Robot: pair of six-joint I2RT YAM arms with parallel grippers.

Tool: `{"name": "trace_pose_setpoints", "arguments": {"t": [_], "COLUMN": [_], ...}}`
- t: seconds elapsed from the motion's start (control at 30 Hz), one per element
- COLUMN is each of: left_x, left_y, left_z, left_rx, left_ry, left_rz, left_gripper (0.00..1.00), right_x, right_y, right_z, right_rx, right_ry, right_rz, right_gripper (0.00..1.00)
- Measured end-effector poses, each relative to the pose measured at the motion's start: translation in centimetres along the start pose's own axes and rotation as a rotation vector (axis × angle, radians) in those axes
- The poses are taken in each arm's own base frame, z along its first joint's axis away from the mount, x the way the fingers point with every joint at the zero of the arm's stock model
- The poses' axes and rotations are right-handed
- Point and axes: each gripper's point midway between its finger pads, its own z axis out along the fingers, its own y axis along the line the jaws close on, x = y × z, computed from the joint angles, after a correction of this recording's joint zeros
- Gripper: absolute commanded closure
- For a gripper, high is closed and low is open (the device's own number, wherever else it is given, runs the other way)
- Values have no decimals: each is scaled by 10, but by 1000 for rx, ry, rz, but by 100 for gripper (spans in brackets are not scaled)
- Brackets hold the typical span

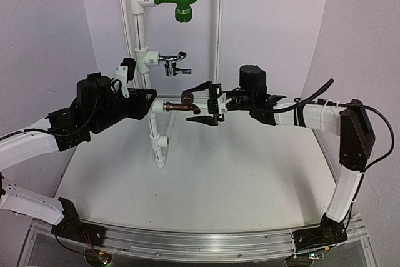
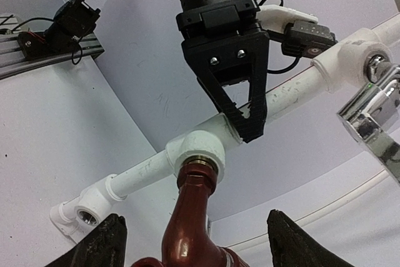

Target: Install the water faucets

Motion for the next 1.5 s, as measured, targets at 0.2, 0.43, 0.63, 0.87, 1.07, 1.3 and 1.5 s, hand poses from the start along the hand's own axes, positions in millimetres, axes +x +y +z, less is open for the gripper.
{"name": "trace_pose_setpoints", "arguments": {"t": [0.2, 0.43, 0.63, 0.87, 1.07, 1.3, 1.5], "left_x": [0, -1, 0, 0, 0, -1, -2], "left_y": [0, 2, 2, 2, 2, 6, 11], "left_z": [0, 0, -1, -1, 0, -1, -1], "left_rx": [0, -12, -10, -10, -11, -32, -59], "left_ry": [0, -3, 0, 0, -1, -3, -9], "left_rz": [0, -7, -3, 0, 1, 3, 7], "left_gripper": [100, 100, 100, 100, 100, 100, 100], "right_x": [3, 5, 6, 6, 7, 13, 22], "right_y": [9, 0, 0, -5, -10, -13, -14], "right_z": [16, 24, 25, 26, 26, 29, 33], "right_rx": [-13, 28, 39, 70, 111, 162, 194], "right_ry": [35, 86, 92, 88, 82, 8, -82], "right_rz": [-14, 11, 217, 622, 1110, 1644, 2115], "right_gripper": [66, 100, 100, 100, 100, 100, 100]}}
